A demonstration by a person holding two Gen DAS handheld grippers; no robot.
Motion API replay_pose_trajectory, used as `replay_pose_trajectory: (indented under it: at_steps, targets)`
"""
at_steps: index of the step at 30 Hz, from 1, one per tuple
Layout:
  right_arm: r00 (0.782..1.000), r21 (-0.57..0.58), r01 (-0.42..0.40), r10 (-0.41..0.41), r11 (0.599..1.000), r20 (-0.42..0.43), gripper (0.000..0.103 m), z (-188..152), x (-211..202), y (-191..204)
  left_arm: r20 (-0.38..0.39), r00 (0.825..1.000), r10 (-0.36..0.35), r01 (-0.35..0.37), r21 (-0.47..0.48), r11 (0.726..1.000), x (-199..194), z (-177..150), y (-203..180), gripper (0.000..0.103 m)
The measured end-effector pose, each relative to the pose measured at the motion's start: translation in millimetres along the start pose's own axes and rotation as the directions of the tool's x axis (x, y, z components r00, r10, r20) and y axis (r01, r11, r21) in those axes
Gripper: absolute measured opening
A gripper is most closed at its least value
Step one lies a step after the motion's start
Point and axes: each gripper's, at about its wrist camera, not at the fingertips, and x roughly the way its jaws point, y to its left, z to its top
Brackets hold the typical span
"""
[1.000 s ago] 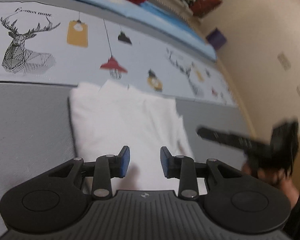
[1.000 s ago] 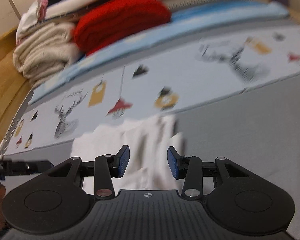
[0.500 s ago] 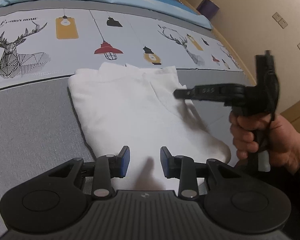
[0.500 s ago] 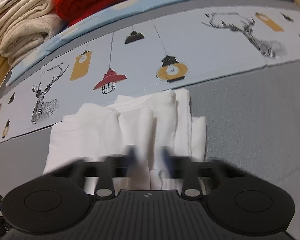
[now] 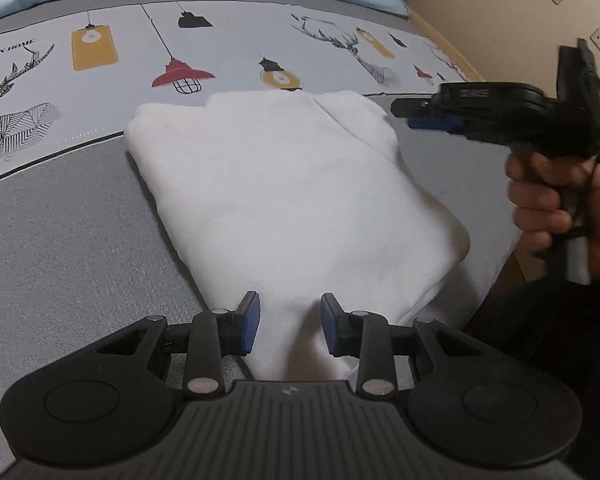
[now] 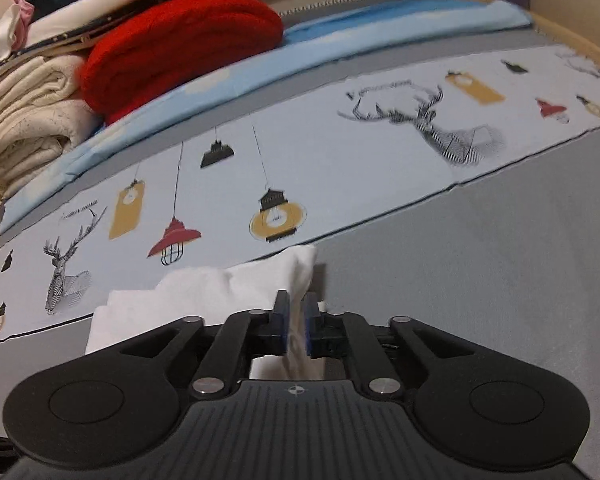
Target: Fold small clothes
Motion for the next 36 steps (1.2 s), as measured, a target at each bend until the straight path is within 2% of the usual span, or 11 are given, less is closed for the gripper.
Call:
replay_pose_trajectory:
  at_steps: [3, 8, 12, 17, 18, 20, 26, 28, 31, 33, 36]
  targets:
    - [0.994, 0.031, -0.078, 0.080, 0.996, -0.070, 0.046, -3, -6, -15, 0.008, 1.000, 0.000, 0.000, -0.009, 1.000, -1, 0, 3, 0.036]
    - [0.960, 0.013, -0.150, 0.149, 0.989, -0.237, 0.047, -21, -13, -32, 0.043, 0.999, -0.032, 0.031, 0.037, 0.999, -5, 0, -8, 0.036]
    - [0.924, -0.026, -0.203, 0.183, 0.979, -0.337, 0.047, -37, -22, -37, 0.026, 0.995, -0.095, 0.088, 0.190, 0.978, 1, -10, -42, 0.055]
    - [0.902, -0.123, -0.228, 0.162, 0.966, -0.400, 0.038, -54, -30, -32, -0.010, 0.999, 0.054, -0.046, 0.374, 0.926, 34, -28, -78, 0.056]
    - [0.902, -0.125, -0.229, 0.162, 0.965, -0.400, 0.016, -55, -31, -33, -0.015, 0.995, 0.103, -0.087, 0.414, 0.906, 42, -32, -82, 0.054]
    - [0.902, -0.097, -0.247, 0.192, 0.964, -0.386, 0.007, -52, -36, -37, -0.001, 0.983, 0.183, -0.161, 0.469, 0.868, 50, -39, -84, 0.008]
    - [0.896, 0.069, -0.379, 0.385, 0.923, -0.220, 0.005, -32, -80, -62, 0.029, 0.999, 0.041, -0.050, 0.411, 0.910, 9, -32, -63, 0.003]
    - [0.900, 0.062, -0.359, 0.363, 0.931, -0.241, 0.005, -34, -81, -65, -0.022, 0.999, -0.031, 0.037, 0.427, 0.903, 1, -36, -60, 0.003]
    - [0.903, -0.018, -0.258, 0.235, 0.966, -0.359, 0.005, -49, -67, -61, -0.106, 0.994, 0.015, 0.036, 0.464, 0.885, 17, -46, -58, 0.001]
    - [0.879, -0.112, -0.213, 0.140, 0.971, -0.456, 0.005, -64, -50, -50, -0.155, 0.988, 0.025, 0.053, 0.479, 0.876, 25, -50, -57, 0.002]
    - [0.870, -0.204, -0.192, 0.070, 0.960, -0.488, 0.005, -73, -40, -36, -0.036, 0.986, -0.166, 0.168, 0.342, 0.925, -3, -24, -42, 0.007]
